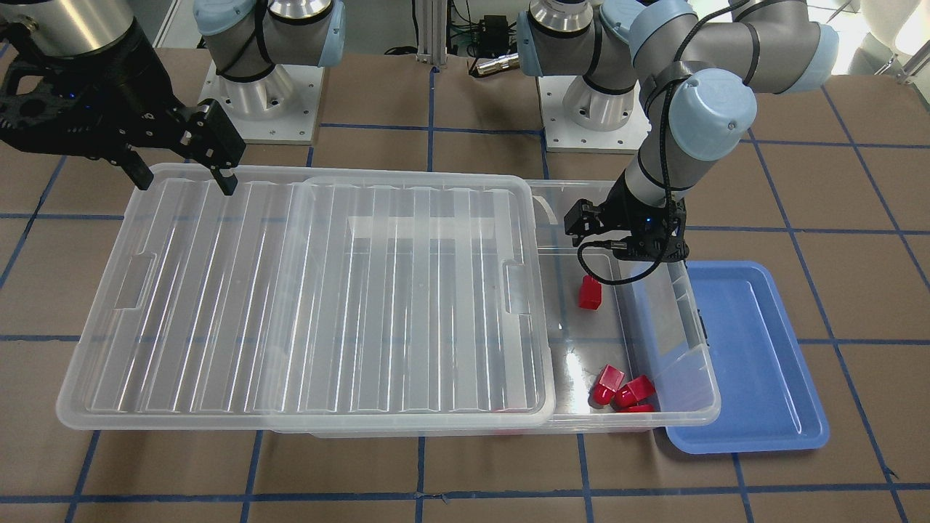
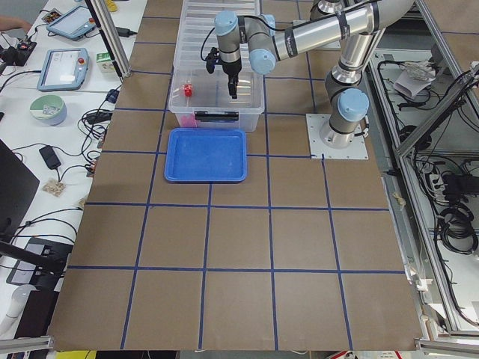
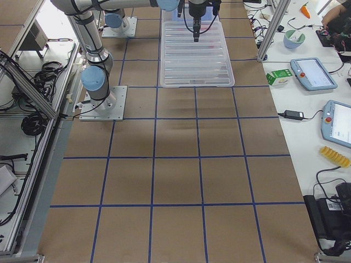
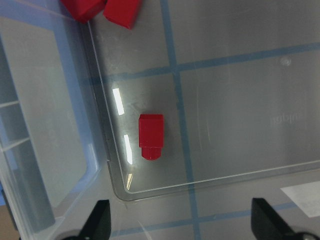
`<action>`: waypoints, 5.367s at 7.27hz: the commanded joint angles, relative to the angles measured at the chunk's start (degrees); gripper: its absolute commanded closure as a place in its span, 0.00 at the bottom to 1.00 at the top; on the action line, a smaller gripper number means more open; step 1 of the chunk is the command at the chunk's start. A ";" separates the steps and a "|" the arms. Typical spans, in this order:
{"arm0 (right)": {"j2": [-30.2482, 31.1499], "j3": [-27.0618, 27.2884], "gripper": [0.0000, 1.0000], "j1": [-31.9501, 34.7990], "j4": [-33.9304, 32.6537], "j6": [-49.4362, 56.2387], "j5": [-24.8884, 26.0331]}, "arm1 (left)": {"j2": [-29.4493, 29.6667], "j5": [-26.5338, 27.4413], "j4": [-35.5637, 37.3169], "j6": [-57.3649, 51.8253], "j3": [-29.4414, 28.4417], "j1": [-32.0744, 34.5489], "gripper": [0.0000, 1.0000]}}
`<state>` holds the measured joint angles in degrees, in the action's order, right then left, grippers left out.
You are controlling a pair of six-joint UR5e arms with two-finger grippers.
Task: Place red block in blue tray from box
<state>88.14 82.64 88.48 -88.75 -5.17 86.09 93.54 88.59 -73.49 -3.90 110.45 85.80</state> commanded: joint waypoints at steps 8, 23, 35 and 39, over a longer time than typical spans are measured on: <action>0.19 2.08 0.00 2.40 -1.94 -0.98 4.79 | 5.51 0.00 11.34 5.83 6.44 0.42 0.00; -0.25 2.52 0.00 2.40 -3.53 -0.54 4.09 | 12.20 0.27 23.31 2.67 8.99 0.24 0.74; -0.08 2.44 0.00 -3.30 -3.36 4.27 4.17 | 3.74 -0.43 -5.26 -23.74 -11.75 -22.56 1.00; -0.25 2.61 0.00 -13.66 -2.39 20.31 4.43 | 14.80 0.00 11.13 -27.13 -7.10 -23.92 1.00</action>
<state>88.00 84.99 78.77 -91.70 8.73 90.32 104.82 88.51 -68.22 -30.60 101.91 62.06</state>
